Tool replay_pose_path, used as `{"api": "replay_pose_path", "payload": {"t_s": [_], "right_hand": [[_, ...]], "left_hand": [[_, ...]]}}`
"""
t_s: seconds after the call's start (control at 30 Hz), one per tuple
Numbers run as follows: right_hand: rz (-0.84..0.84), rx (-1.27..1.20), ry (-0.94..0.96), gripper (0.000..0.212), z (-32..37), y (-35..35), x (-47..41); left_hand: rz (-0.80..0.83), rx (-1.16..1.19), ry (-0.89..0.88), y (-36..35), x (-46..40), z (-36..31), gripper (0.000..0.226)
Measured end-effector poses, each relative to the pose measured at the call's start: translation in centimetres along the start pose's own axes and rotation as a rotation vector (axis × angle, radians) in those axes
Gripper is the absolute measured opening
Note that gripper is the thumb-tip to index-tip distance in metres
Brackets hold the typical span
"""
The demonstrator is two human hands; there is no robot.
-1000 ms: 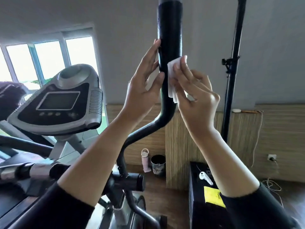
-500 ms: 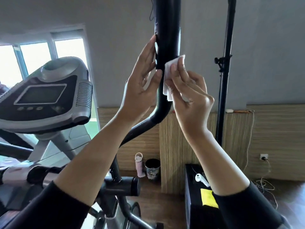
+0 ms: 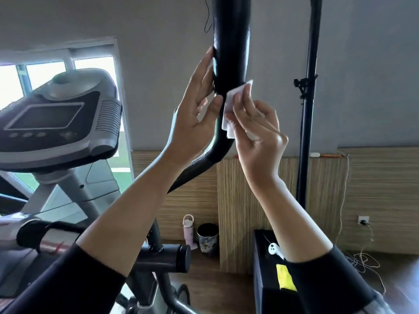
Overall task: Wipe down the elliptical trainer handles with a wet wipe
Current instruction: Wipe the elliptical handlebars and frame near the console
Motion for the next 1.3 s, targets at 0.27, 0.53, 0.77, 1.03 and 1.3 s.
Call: {"api": "replay_pose_path", "payload": {"t_s": [0.27,0.53,0.77,1.03,1.3], "right_hand": [[-0.047,-0.036,-0.015,0.026,0.0,-0.4,0.9],[-0.075,-0.020,-0.061,0.021,-1.8,-2.6,4.4],[-0.134,-0.079,-0.050,0.022,-1.5,-2.0,3.6],[-0.099,-0.079,-0.108,0.024,-3.7,-4.6,7.5],[-0.173,-0.068,-0.059,0.028,-3.4,-4.3,7.5]], "left_hand": [[-0.002,-0.008,-0.003,-0.4,0.4,1.2,0.058],[-0.205,-0.084,0.043,-1.0,2.3,2.6,0.050],[-0.190,-0.216,0.130,-1.4,4.2,5.3,0.049],[-0.154,-0.301,0.150,-2.1,5.8,7.4,0.047],[-0.158,-0.374,0.115,-1.9,7.3,9.9,0.042]]}}
Point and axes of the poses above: each hand's wrist, its own x-axis away from the middle knuckle, its own y-axis out of the back of the hand, z = x × y, the point moved 7 cm from there along -x, towards the middle knuckle, and after that the axes turned 15 degrees about z, right-handed, at the moved point
